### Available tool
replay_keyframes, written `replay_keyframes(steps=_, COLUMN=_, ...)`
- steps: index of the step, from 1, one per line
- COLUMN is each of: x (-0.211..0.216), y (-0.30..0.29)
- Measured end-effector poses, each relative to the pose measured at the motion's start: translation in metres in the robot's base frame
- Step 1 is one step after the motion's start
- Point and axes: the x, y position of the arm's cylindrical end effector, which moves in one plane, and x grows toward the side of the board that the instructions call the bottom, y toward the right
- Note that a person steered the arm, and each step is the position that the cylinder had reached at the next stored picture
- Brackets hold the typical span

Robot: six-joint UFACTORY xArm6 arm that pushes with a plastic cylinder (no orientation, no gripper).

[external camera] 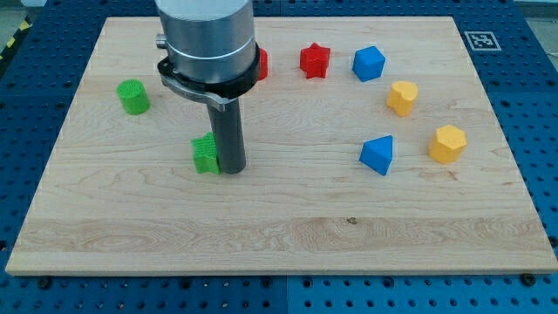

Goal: Move the green star to the bottom right of the green circle

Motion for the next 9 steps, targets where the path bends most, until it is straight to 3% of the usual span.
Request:
replay_keyframes(steps=5, x=0.0, y=-0.105)
replay_keyframes(steps=9, x=-0.026, y=-0.061)
